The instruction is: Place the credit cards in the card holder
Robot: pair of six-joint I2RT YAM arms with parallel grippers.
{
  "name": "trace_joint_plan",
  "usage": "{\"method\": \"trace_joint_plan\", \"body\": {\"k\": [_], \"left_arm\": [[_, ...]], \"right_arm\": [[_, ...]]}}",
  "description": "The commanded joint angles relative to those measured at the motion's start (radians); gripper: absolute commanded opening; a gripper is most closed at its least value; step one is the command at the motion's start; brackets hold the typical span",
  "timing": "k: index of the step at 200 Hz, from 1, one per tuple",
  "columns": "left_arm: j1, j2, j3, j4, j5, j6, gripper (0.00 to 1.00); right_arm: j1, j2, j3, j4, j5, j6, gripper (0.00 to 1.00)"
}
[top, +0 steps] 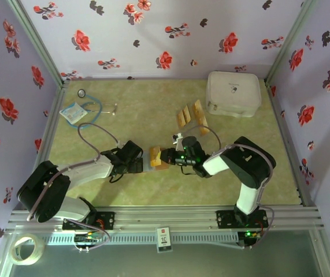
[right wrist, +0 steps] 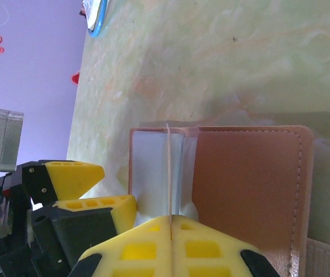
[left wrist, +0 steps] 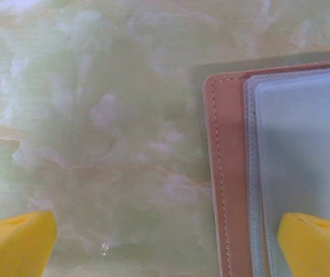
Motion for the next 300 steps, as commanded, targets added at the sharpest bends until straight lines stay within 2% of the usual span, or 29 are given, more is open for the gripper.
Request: {"method": "trace_joint_plan", "body": {"k": [1, 300], "left_arm": [[-0.003, 0.034, -0.036, -0.052, -0.046, -0.009, 1.00], [-0.005, 0.025, -0.039, -0.057, -0.046, -0.011, 1.00]], "right_arm": [[0.011, 0.025, 0.023, 0.050, -0.021, 0.021, 0.00], [0.009, 0.101, -0.026, 0.181, -0.027, 0.078, 0.00]]}}
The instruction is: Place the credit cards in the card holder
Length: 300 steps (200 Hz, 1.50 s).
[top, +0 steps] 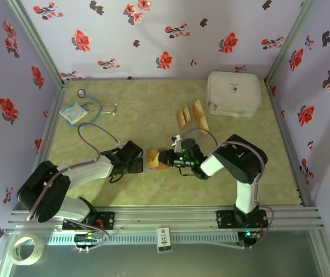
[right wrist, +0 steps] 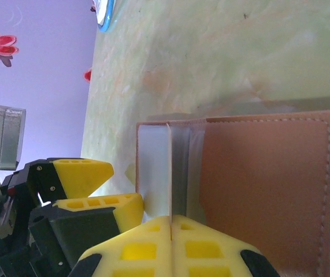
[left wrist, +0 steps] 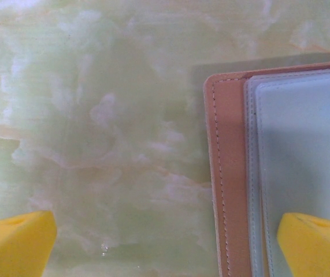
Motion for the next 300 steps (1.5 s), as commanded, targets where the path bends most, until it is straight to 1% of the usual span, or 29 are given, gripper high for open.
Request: {"method": "trace_joint_plan", "body": {"k": [1, 141, 188, 257, 300], "left_arm": [[-0.003, 0.025, -0.037, -0.059, -0.042, -0.007, 1.00], [-0.004, 0.027, -0.035, -0.059, -0.041, -0.006, 1.00], [-0.004, 0.028, -0.034, -0.061, -0.041, -0.006, 1.00], [-0.005, 0.033, -0.033, -0.059, -0.041, -0.005, 1.00], [-0.005, 0.039, -0.031, -0.058, -0.039, -0.008, 1.00]], "right_arm": [[-0.002, 0.016, -0.016, 0.040, 0.007, 0.012, 0.00], [-0.021, 0.040, -0.047, 0.102, 0.009, 0.039, 0.00], [-0.025, 0.067, -0.038, 0.143, -0.020, 0.062, 0.00], [-0.026, 0.077, -0.031, 0.150, -0.045, 0.064, 0.00], [-0.057, 0.076, -0.029, 0.156, -0.051, 0.070, 0.00]]}}
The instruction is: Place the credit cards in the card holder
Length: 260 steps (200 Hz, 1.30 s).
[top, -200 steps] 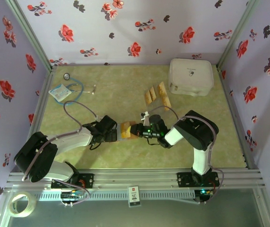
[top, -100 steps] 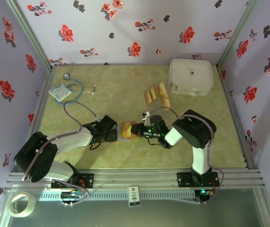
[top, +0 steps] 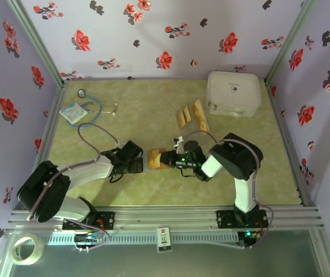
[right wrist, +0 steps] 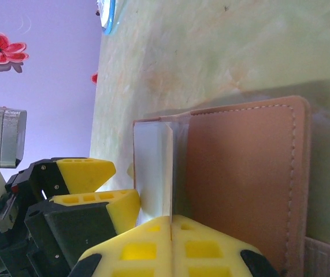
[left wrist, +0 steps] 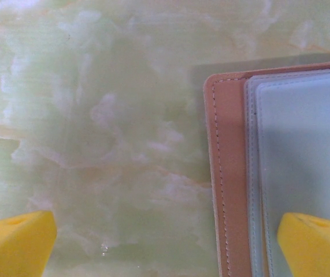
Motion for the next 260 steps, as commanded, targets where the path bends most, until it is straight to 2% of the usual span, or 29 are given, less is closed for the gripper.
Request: {"method": "trace_joint_plan", "body": {"k": [1, 70, 125, 260], "left_arm": [[-0.005, 0.039, -0.031, -0.058, -0.039, -0.007, 1.00], [-0.005, -0.023, 0.012, -0.120, -0.065, 0.014, 1.00], [-0.020, -0.033, 0.066, -0.131, -0.044, 0.026, 1.00], [-0.026, 0.001, -0.012, -0.104, -0.076, -0.028, 1.00]], "right_arm": [[-0.028, 0.014, 0.006, 0.026, -0.015, 0.017, 0.00], [-0.060, -0.014, 0.001, 0.025, -0.036, 0.025, 0.00], [-0.062, 0.015, -0.002, 0.057, -0.035, 0.040, 0.00], [-0.060, 0.021, 0.005, 0.073, -0.045, 0.054, 0.00]]}}
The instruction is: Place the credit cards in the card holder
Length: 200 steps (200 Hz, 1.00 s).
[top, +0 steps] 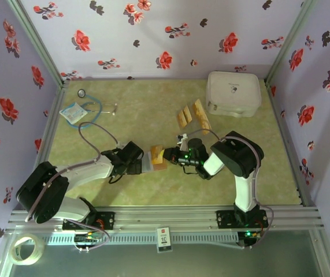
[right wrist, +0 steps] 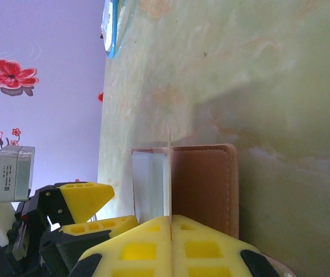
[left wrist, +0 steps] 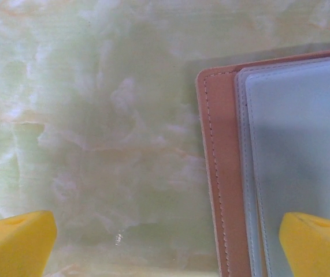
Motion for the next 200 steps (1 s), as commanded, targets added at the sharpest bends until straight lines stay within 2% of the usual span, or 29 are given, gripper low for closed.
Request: {"method": "trace_joint_plan", "body": {"k": [1, 200], "left_arm": [[-0.006, 0.013, -0.030, -0.024, -0.045, -0.023, 1.00], [-0.008, 0.008, -0.036, -0.027, -0.042, -0.036, 1.00]], "right_arm": [[-0.005, 0.004, 0.006, 0.031, -0.020, 0.010, 0.00], [0.047, 0.069, 0.063, 0.060, -0.065, 0.016, 0.00]]}}
